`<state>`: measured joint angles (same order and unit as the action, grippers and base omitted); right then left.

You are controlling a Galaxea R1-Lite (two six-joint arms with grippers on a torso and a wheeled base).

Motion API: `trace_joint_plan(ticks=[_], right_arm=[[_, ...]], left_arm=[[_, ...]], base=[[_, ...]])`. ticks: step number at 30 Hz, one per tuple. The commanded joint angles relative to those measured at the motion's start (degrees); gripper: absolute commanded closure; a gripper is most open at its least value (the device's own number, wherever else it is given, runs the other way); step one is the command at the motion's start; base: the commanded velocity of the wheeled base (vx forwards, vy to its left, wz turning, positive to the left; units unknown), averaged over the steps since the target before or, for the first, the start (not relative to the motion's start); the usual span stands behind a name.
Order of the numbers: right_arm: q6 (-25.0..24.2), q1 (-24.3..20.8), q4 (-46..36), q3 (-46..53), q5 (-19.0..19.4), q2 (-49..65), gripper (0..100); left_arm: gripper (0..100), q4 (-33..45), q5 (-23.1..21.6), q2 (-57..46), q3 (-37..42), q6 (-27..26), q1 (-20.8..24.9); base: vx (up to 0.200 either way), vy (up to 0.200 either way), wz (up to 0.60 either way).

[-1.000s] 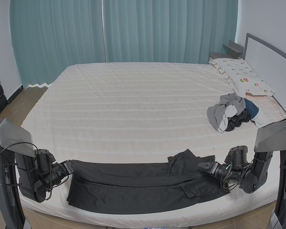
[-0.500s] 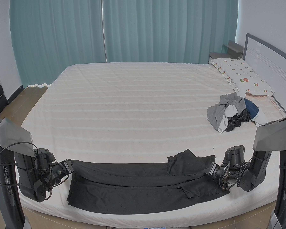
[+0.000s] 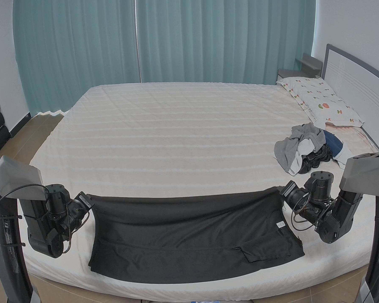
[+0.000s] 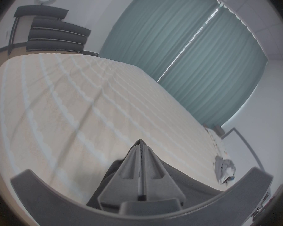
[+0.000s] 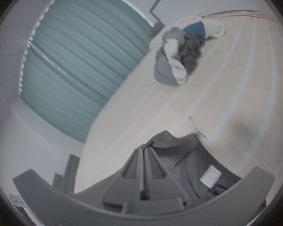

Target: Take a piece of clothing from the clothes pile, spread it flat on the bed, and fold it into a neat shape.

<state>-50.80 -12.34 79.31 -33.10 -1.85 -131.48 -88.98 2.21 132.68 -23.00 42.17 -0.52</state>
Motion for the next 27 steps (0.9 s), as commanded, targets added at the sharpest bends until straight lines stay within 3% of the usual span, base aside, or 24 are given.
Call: trace_joint_plan(ticks=[1, 6, 11, 14, 16, 20, 23, 27], right_arm=[[-1.2, 1.3, 10.5, 2.2, -1.3, -1.3, 100], [2.8, 1.4, 9.6, 5.7, 3.1, -3.3, 100], [6.6, 1.4, 9.2, 8.0, 4.1, -4.0, 100], [10.4, 1.6, 9.3, 11.1, 6.1, -5.0, 100], [12.1, 1.9, 9.3, 12.3, 6.5, -5.4, 100], [15.0, 2.0, 9.3, 13.5, 6.6, -7.0, 100], [17.6, 2.0, 9.4, 14.5, 6.6, -8.5, 100], [20.2, 2.0, 9.6, 15.4, 6.6, -10.0, 100]], left_arm=[[100, -0.4, 1.0, -0.6, -3.4, 4.5, -0.4], [100, -0.5, 0.3, 0.8, -2.2, 1.8, -0.4], [100, -0.5, -1.2, 1.8, 0.8, -5.4, -1.8], [100, -0.5, -4.8, 1.6, 3.8, -9.1, -2.5], [100, -0.5, -7.7, 1.1, 6.1, -12.0, -3.3], [100, -0.5, -12.8, 1.7, 10.9, -23.0, -4.8], [100, -0.5, -12.8, 3.6, 11.8, -27.9, -4.6], [100, -0.5, -12.8, 5.5, 13.0, -30.0, -4.4]], base=[[0.000, 0.000, 0.00], [0.000, 0.000, 0.00], [0.000, 0.000, 0.00], [0.000, 0.000, 0.00], [0.000, 0.000, 0.00], [0.000, 0.000, 0.00], [0.000, 0.000, 0.00], [0.000, 0.000, 0.00]])
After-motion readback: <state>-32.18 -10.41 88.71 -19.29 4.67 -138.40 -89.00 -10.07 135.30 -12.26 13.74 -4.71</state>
